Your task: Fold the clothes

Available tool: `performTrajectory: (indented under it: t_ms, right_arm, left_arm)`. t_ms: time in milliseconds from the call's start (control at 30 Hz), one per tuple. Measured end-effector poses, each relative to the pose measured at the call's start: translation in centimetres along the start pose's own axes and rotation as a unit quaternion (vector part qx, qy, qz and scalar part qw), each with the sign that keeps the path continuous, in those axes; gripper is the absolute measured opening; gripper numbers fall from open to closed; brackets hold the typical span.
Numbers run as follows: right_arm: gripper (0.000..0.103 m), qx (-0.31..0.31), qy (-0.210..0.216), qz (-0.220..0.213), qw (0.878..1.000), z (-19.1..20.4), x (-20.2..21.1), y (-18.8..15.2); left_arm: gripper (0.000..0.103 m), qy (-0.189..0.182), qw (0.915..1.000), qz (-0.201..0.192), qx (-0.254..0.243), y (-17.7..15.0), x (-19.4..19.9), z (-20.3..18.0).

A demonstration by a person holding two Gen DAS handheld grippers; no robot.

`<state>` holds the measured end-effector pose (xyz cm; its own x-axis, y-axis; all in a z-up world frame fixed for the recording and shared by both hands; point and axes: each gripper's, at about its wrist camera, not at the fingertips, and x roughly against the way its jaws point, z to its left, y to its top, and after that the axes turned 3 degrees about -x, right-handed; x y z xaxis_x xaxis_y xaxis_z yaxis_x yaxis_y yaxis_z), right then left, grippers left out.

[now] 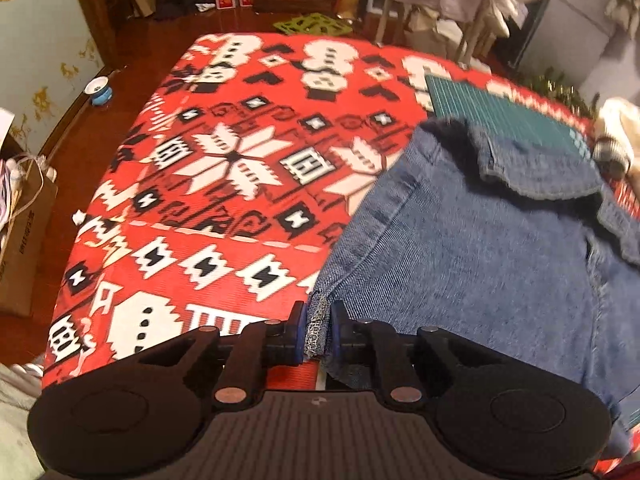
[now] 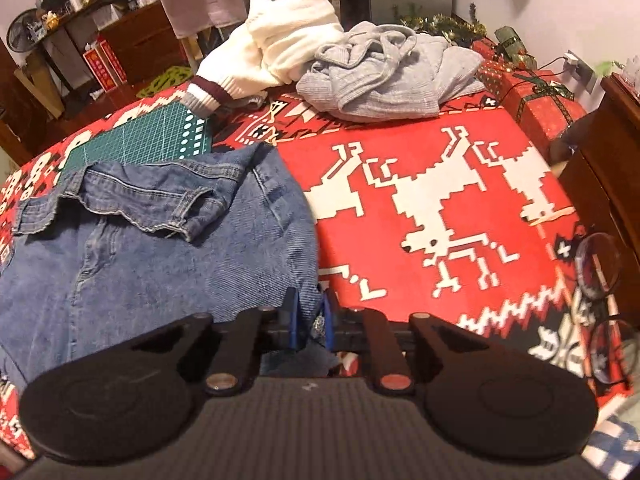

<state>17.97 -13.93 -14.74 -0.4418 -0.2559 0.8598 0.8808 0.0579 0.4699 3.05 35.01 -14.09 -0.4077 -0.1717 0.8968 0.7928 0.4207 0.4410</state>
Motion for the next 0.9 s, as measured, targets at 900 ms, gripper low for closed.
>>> performTrajectory:
  t_ms: [900]
  right_arm:
    - [0.028, -0.003, -0.069, -0.032, 0.997, 0.6, 4.1, -1.6]
  left_arm:
    - [0.025, 0.004, 0.9963, 0.013, 0.085, -1.1, 2.1, 3.8]
